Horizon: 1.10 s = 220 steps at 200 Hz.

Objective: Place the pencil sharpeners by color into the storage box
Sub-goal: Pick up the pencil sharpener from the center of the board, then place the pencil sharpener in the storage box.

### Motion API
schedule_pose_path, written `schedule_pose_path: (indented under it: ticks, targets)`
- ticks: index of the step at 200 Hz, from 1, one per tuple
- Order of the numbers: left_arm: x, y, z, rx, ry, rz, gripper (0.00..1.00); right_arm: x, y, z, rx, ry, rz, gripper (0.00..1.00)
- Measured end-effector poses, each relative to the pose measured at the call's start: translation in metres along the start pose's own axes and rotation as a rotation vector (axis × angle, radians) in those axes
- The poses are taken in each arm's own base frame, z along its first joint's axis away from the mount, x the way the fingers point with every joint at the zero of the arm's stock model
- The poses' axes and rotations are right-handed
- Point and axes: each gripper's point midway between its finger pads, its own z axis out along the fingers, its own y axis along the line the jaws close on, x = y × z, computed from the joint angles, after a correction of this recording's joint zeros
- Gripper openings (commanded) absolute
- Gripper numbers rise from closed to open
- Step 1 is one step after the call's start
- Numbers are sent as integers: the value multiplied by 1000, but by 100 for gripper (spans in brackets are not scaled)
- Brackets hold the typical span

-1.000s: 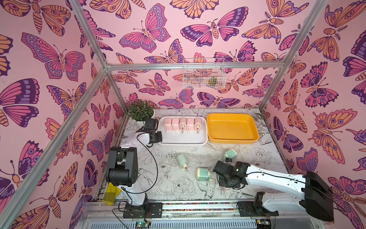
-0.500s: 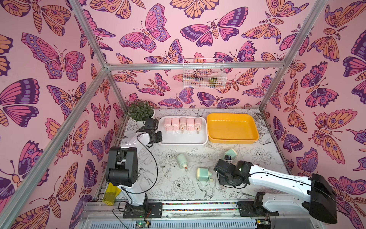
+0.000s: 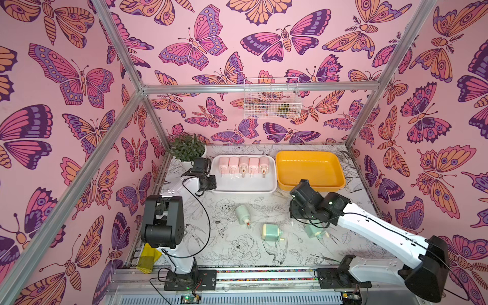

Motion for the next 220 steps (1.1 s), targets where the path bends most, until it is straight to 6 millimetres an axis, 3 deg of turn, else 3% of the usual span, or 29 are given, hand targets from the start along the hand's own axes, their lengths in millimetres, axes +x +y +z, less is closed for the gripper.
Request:
schedule_pose_path:
  ticks: [32, 67, 120, 185, 220]
  targets:
    - [0, 0, 0, 0, 0, 0, 11, -37, 23, 3, -50, -2, -49, 0]
    - [0, 0, 0, 0, 0, 0, 11, -69, 64, 12, -138, -2, -128, 0]
    - [0, 0, 0, 0, 0, 0, 11, -103, 126, 53, -261, 17, -142, 0]
    - [0, 0, 0, 3, 1, 0, 11, -141, 157, 91, -268, -12, -247, 0]
    - [0, -1, 0, 3, 1, 0, 11, -167, 155, 97, -254, -34, -307, 0]
